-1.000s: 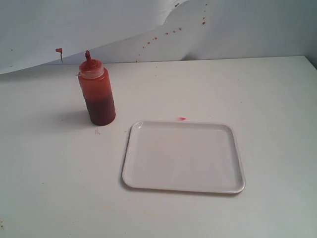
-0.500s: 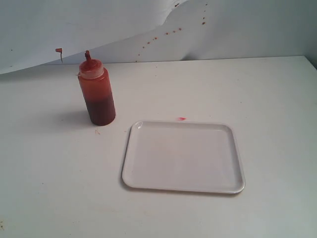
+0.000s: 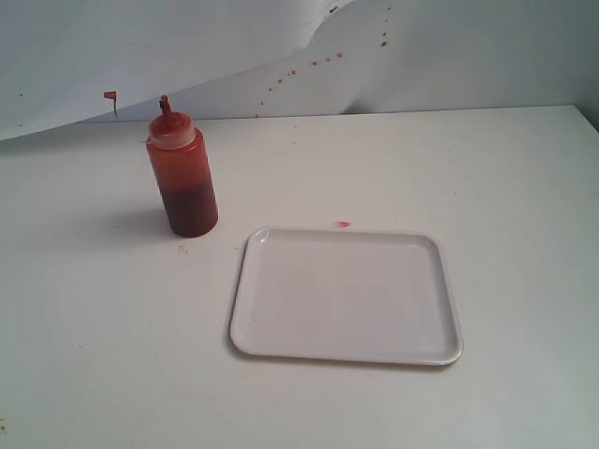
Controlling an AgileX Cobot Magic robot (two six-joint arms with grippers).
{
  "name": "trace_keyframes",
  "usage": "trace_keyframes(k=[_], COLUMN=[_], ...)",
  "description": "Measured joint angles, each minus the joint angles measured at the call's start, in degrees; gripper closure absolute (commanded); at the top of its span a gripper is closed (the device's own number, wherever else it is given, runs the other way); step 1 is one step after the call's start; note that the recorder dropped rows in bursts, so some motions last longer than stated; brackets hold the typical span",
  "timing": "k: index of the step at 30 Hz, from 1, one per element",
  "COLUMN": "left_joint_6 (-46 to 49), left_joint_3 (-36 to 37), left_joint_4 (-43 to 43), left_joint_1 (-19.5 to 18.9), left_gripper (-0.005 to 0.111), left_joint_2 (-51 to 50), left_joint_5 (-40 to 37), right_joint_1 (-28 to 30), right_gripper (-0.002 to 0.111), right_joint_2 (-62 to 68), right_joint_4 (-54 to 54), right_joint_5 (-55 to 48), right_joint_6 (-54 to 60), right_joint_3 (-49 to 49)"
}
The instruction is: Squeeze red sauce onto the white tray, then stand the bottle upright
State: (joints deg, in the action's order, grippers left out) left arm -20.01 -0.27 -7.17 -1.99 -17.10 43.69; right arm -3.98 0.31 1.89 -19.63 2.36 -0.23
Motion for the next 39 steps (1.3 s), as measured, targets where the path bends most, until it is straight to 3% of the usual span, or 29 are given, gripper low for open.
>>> trace_keyframes(k=[5,10,17,24,29,35,39], left_joint_6=[-0.4,-1.9,-3.0,9.1,15.1,15.7,15.7], left_joint_3=[-4.8,-9.9,-16.9,-17.5,-26.1,-35.9,-38.3], left_joint_4=[7.2,16.4,21.9,22.4,27.8,45.2,51.1], left_joint_1=[0.0,0.0,0.0,0.0,0.0,0.0,0.0], left_gripper=[0.107,0.107,0.107,0.107,0.107,0.107,0.107], left_joint_2=[-23.2,-47.2,-70.0,-84.4,-94.3,-103.9,-105.9], left_joint_5=[8.3,22.5,25.4,25.3,21.2,19.7,19.6], right_joint_1=[0.0,0.0,0.0,0.0,0.0,0.0,0.0], right_gripper=[0.108,0.108,0.108,0.108,0.108,0.108,0.108], right_joint_2=[0.0,0.0,0.0,0.0,0.0,0.0,0.0], right_joint_4=[0.0,0.0,0.0,0.0,0.0,0.0,0.0], right_joint_5=[0.0,0.0,0.0,0.0,0.0,0.0,0.0], right_joint_6=[0.0,0.0,0.0,0.0,0.0,0.0,0.0], right_joint_3=[0.0,0.0,0.0,0.0,0.0,0.0,0.0])
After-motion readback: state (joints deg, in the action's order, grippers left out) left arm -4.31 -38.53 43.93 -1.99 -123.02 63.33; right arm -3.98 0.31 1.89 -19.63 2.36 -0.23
